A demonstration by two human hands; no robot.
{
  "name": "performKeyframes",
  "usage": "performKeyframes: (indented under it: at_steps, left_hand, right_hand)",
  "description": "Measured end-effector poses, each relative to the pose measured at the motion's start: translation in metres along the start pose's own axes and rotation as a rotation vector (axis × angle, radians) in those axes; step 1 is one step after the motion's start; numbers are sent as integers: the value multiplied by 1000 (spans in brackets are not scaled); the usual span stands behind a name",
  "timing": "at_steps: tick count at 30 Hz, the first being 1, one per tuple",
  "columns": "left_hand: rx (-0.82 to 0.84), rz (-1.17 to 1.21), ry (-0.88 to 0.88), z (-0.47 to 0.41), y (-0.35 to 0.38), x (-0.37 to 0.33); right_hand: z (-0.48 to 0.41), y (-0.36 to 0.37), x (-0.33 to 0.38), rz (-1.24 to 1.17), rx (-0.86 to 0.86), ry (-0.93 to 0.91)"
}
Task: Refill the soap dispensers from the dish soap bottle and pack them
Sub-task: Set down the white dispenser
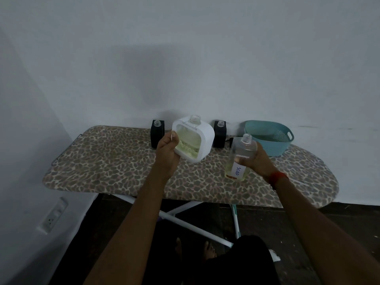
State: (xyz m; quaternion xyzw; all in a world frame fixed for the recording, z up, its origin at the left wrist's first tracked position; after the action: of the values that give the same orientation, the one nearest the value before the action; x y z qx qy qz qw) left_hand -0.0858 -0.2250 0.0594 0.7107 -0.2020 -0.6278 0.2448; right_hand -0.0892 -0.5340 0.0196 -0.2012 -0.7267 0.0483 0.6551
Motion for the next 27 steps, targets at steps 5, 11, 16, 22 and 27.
performKeyframes:
  at_steps: [5, 11, 16, 22, 27]
  left_hand:
    - [-3, -11, -1, 1, -2, 3]
    - [15, -43, 29, 7, 0, 5]
    - [-9, -45, 19, 9, -1, 0]
    - [-6, -270, 63, -5, -20, 8]
    - [-65, -894, 208, -25, -59, 38]
  right_hand:
    - [22, -10, 75, 157, -451, -443]
    - [39, 47, 180, 289, 206, -389]
    - [45, 81, 179, 374, 220, -433]
    - [35, 89, 154, 302, 71, -353]
    - [13, 94, 147, 353, -49, -330]
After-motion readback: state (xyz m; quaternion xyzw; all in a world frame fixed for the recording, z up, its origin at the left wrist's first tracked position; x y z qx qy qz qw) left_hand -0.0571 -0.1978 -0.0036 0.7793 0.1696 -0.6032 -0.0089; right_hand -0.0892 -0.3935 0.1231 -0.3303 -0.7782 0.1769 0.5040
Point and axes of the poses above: each hand's wrist, its own z-axis away from the middle knuckle, its own y-axis out of the palm, x = y × z, the point moved 3 cm from there along -z, towards the middle knuckle, and after that the axes turned 12 degrees about -x, right-handed, at the moved point
